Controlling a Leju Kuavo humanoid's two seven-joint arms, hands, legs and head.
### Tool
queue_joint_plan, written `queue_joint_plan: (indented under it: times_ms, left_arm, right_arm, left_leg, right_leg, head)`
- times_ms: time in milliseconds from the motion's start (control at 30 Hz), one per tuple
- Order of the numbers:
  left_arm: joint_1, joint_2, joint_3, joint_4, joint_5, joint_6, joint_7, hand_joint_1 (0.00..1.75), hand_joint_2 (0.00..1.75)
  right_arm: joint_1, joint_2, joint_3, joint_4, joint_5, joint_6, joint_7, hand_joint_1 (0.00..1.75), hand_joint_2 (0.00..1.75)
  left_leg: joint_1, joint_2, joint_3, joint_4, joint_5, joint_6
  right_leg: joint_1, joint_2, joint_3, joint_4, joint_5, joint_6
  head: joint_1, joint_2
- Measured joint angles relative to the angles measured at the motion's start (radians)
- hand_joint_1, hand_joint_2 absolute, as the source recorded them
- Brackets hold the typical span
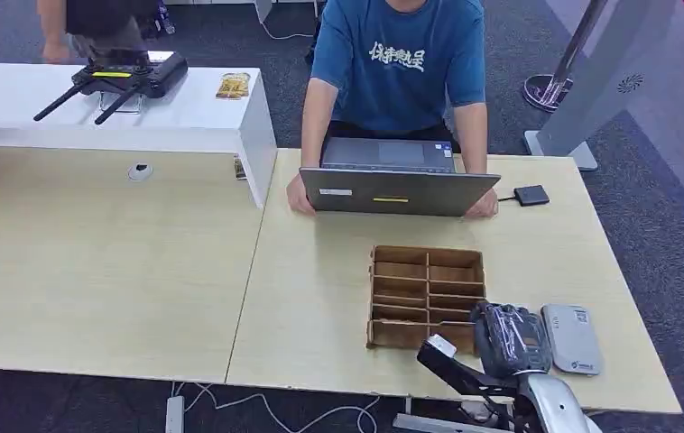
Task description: Pass the card to the sensor for recognition and then transmit it.
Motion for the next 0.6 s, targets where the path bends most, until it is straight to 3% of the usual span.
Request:
queue_joint_plan:
  times_ms: [133, 167, 200, 267, 600]
  left_arm:
    - [0.000, 0.000, 0.000, 0.000, 0.000, 0.000, 0.000, 0.00, 0.00]
    - [0.000, 0.000, 0.000, 0.000, -0.001, 0.000, 0.000, 0.00, 0.00]
    - [0.000, 0.000, 0.000, 0.000, -0.001, 0.000, 0.000, 0.00, 0.00]
    - [0.000, 0.000, 0.000, 0.000, -0.002, 0.000, 0.000, 0.00, 0.00]
    - [0.000, 0.000, 0.000, 0.000, -0.010, -0.003, 0.000, 0.00, 0.00]
  right_arm:
    - [0.001, 0.000, 0.000, 0.000, 0.000, 0.000, 0.000, 1.45, 1.75]
    - [0.001, 0.000, 0.000, 0.000, 0.000, 0.000, 0.000, 1.19, 1.75]
    - [0.001, 0.000, 0.000, 0.000, 0.000, 0.000, 0.000, 0.42, 1.75]
    - [0.001, 0.000, 0.000, 0.000, 0.000, 0.000, 0.000, 0.00, 1.75]
    - [0.001, -0.011, 0.001, 0.001, 0.021, 0.009, -0.016, 0.00, 1.75]
  left_leg:
    - [0.000, 0.000, 0.000, 0.000, 0.000, 0.000]
    - [0.000, 0.000, 0.000, 0.000, 0.000, 0.000]
    - [0.000, 0.000, 0.000, 0.000, 0.000, 0.000]
    - [0.000, 0.000, 0.000, 0.000, 0.000, 0.000]
    - [0.000, 0.000, 0.000, 0.000, 0.000, 0.000]
  right_leg:
    - [0.000, 0.000, 0.000, 0.000, 0.000, 0.000]
    - [0.000, 0.000, 0.000, 0.000, 0.000, 0.000]
    - [0.000, 0.000, 0.000, 0.000, 0.000, 0.000]
    - [0.000, 0.000, 0.000, 0.000, 0.000, 0.000]
    - [0.000, 0.000, 0.000, 0.000, 0.000, 0.000]
  head:
    - [0.000, 0.000]
    - [0.000, 0.000]
    - [0.000, 0.000]
    - [0.000, 0.000]
    - [0.000, 0.000]
